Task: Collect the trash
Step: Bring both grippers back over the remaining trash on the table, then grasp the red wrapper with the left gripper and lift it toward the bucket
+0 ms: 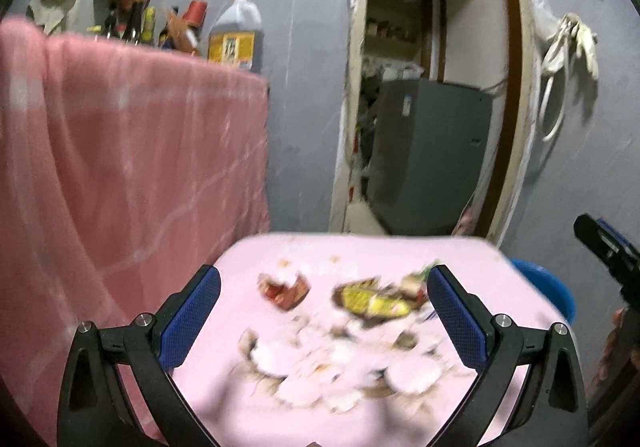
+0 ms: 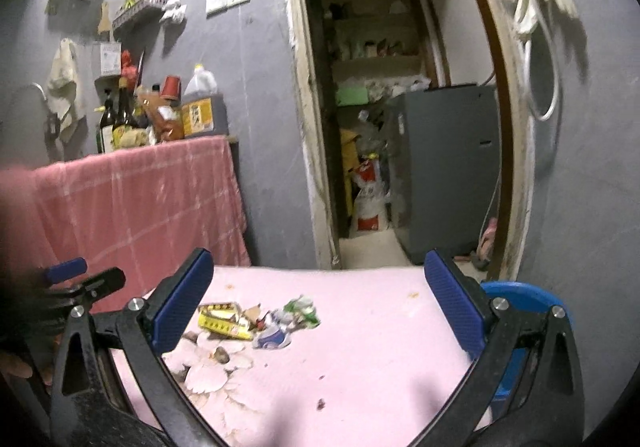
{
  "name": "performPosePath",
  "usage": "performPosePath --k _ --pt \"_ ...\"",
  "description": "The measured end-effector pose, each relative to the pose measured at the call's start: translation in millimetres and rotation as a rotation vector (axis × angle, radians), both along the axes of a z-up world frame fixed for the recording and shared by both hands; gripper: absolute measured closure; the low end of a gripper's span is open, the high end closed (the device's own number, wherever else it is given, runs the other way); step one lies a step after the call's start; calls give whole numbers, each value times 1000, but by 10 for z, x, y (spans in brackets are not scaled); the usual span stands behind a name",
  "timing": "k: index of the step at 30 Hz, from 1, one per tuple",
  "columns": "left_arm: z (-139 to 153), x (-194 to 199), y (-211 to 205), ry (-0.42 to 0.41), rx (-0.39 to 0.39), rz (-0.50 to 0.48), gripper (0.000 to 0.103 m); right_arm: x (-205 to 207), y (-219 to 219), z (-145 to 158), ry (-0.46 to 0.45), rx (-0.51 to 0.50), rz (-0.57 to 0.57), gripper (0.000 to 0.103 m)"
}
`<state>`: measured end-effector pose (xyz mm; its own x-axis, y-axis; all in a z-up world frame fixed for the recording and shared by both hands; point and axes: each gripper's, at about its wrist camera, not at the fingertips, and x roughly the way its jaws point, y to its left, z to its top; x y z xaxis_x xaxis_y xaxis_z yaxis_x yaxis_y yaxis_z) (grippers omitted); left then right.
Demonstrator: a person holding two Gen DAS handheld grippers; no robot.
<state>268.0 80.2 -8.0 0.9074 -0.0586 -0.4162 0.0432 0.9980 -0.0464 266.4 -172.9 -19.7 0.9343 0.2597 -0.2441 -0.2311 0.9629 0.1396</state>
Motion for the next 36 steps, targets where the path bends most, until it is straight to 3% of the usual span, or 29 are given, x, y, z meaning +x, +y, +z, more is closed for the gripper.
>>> performPosePath --k 12,15,18,24,29,36 --pt "-392 333 311 184 -22 59 2 370 325 -454 204 -27 94 2" --pt "-419 434 347 208 -22 52 3 490 428 -547 279 -40 137 14" --pt "-455 516 350 243 -21 36 8 587 521 -635 345 -38 186 32" --pt "-520 725 412 321 -55 2 21 677 750 -750 442 -71 286 56" --pt "-544 816 484 358 -91 -12 22 721 983 -897 530 -124 373 70" --pt "-559 960 486 373 -101 -34 30 830 1073 -974 573 -147 377 87"
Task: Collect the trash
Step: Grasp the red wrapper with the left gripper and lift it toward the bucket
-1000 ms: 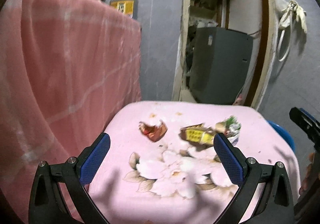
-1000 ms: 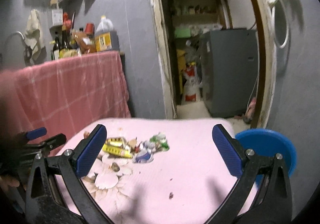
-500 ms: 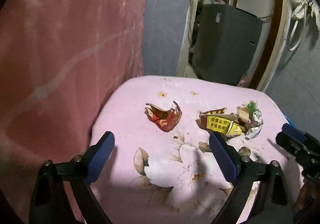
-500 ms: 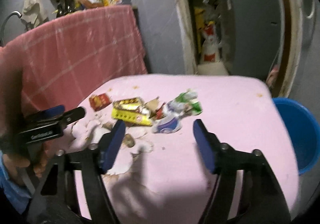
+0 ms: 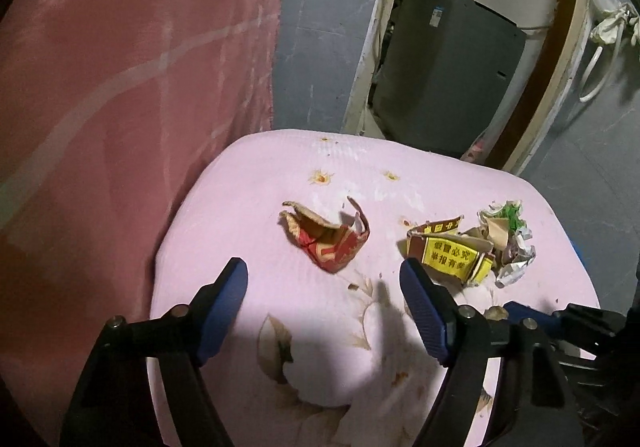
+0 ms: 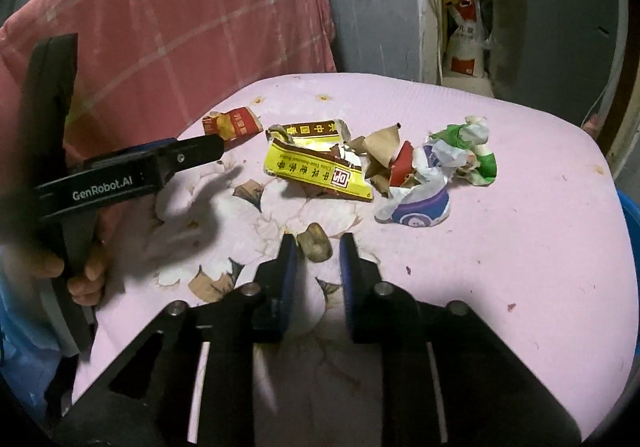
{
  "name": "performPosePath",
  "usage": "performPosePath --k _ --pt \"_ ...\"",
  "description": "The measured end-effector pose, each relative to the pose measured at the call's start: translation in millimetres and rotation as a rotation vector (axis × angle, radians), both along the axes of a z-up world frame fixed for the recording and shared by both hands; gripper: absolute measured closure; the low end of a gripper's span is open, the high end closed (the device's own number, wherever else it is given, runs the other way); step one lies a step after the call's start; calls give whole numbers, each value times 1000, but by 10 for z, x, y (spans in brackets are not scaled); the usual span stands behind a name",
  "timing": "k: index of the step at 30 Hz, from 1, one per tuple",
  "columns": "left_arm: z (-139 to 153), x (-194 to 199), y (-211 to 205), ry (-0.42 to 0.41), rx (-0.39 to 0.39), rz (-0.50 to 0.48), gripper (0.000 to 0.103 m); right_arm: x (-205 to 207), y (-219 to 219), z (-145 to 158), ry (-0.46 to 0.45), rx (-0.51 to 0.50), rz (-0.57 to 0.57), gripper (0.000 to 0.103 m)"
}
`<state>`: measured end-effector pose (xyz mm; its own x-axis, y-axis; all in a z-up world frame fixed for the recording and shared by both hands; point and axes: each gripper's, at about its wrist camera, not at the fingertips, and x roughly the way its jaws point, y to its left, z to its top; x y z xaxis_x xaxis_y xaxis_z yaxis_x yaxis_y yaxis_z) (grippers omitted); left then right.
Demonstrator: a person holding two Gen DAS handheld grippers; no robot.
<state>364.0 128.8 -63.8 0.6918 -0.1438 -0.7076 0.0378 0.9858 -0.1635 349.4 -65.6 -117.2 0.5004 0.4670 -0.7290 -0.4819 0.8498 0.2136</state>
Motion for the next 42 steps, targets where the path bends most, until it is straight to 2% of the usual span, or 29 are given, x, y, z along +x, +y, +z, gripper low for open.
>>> performPosePath --k 7,11,14,17,22,35,42 --pt "-26 177 -38 20 -15 -23 45 52 -5 5 -3 16 -6 88" --pt "-36 230 -36 30 -22 -27 50 60 -25 11 -6 26 -11 88" --pt "-40 260 -31 37 -24 -29 57 55 -37 19 -8 29 -12 88" --pt "-38 287 -15 46 -30 -29 68 59 -43 29 -14 32 -14 88" --pt "-38 272 -11 46 -39 -32 76 35 -77 54 -27 41 -23 88" --pt "31 -233 -301 26 -108 -19 80 -180 -271 228 -100 100 -65 88" --pt "266 -501 -634 -93 -156 -59 80 -409 -526 486 -229 156 -105 88"
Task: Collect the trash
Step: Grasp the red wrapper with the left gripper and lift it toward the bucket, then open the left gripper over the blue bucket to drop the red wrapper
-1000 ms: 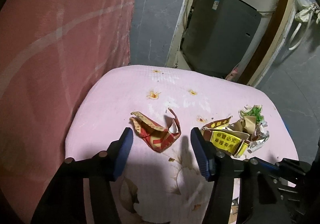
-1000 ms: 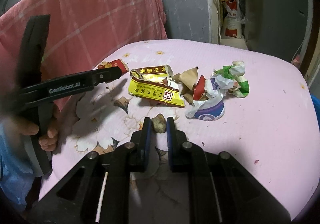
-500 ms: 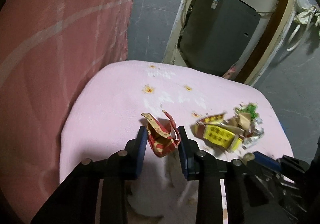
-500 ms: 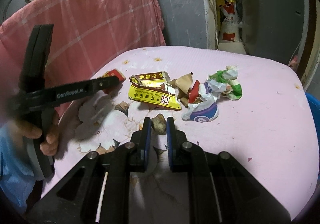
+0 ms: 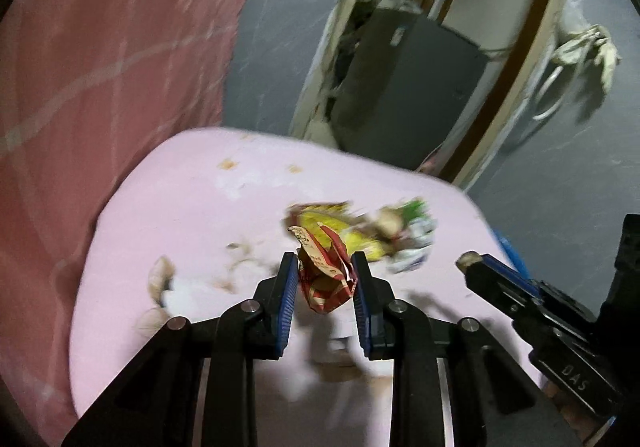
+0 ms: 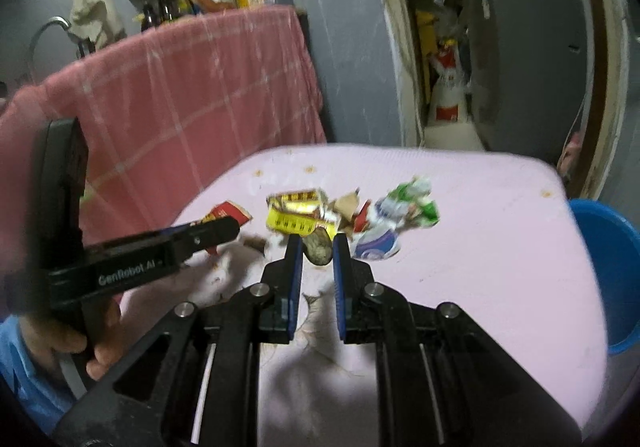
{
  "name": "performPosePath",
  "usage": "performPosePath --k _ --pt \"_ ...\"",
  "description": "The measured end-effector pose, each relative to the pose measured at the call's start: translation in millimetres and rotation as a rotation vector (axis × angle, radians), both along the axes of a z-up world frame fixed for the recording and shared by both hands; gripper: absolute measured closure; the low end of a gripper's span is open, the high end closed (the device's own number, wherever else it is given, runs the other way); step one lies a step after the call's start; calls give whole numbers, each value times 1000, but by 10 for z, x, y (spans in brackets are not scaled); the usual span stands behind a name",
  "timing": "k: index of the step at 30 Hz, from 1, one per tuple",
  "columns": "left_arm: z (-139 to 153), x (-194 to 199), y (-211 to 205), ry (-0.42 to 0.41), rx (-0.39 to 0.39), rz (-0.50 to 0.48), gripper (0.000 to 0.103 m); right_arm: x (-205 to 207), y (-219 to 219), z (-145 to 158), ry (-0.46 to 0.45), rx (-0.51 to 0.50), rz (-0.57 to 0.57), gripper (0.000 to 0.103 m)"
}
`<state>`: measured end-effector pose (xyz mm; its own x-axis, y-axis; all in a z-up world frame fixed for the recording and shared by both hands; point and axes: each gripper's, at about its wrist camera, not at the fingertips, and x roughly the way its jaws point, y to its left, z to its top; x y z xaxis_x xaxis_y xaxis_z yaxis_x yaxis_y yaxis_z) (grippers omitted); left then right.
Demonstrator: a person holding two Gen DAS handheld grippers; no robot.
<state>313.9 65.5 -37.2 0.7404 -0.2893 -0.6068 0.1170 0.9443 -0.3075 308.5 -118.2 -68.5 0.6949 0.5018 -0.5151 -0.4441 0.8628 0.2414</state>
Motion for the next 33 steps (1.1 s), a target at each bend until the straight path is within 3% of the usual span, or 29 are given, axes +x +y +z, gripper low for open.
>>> performPosePath --k 11,19,26,33 --pt "536 -109 -671 -256 -46 -111 80 -360 -707 541 -250 29 -161 88" --pt "754 22 -1315 -336 -23 -231 80 -512 -1274 691 -381 27 -301 88" --pt "730 206 -1938 -328 20 -335 80 -427 -1825 592 -381 44 -447 88" --pt "586 528 -2418 -226 27 -405 80 -246 -2370 238 -273 85 -557 88"
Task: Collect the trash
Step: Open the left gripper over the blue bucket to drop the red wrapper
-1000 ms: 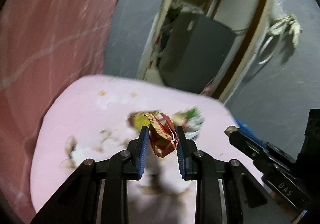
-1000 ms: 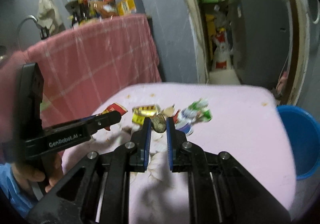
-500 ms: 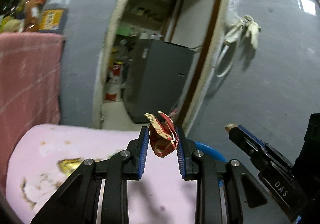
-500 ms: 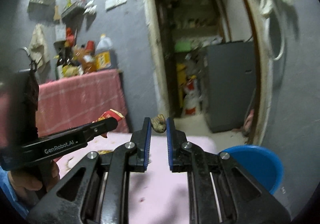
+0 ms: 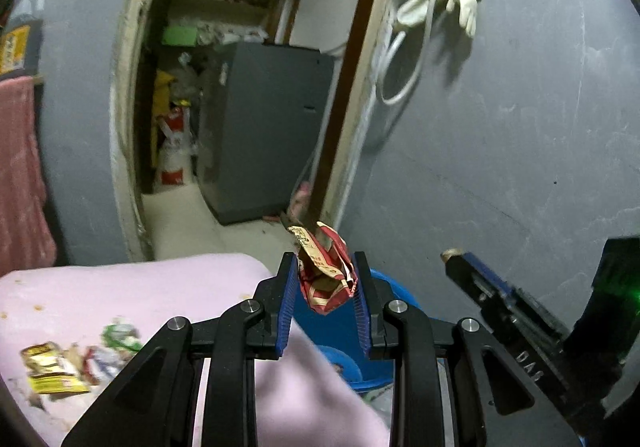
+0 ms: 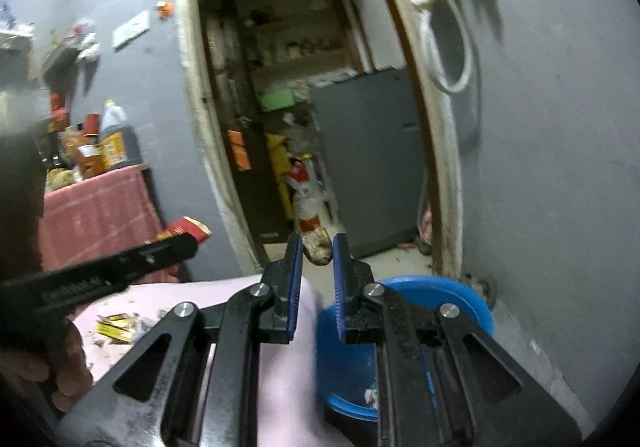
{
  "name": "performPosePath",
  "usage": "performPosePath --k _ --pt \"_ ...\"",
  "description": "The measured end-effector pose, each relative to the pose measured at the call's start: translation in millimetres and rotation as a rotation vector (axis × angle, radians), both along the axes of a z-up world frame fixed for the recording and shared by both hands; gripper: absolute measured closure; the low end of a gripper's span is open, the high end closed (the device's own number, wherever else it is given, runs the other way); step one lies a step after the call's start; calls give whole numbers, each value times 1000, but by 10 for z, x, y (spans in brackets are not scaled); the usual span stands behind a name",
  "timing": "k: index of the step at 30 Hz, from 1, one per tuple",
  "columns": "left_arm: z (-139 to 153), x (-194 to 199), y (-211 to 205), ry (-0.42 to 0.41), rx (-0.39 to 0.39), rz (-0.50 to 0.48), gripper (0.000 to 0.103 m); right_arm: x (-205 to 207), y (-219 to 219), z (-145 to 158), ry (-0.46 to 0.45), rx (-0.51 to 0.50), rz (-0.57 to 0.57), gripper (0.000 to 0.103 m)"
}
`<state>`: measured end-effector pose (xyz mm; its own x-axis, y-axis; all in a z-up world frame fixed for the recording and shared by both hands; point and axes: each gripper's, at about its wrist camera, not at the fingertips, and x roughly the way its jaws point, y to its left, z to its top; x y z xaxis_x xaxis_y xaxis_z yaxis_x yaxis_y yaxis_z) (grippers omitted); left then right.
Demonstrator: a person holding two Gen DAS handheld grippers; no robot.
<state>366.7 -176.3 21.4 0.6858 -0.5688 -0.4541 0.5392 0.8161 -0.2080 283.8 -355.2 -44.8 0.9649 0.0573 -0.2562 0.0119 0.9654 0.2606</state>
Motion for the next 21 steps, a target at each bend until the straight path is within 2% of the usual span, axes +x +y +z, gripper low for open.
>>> performPosePath --k 7,12,18,21 --pt "-281 338 -427 115 83 -54 80 186 -306 -359 94 79 -60 88" --pt "-625 623 -615 269 152 -70 80 323 -345 -523 145 90 -54 88" --pt "-846 743 -628 346 147 -69 77 432 -355 -638 188 94 -52 87" --pt "-914 806 -631 376 150 -56 70 477 -375 -690 205 109 -50 87"
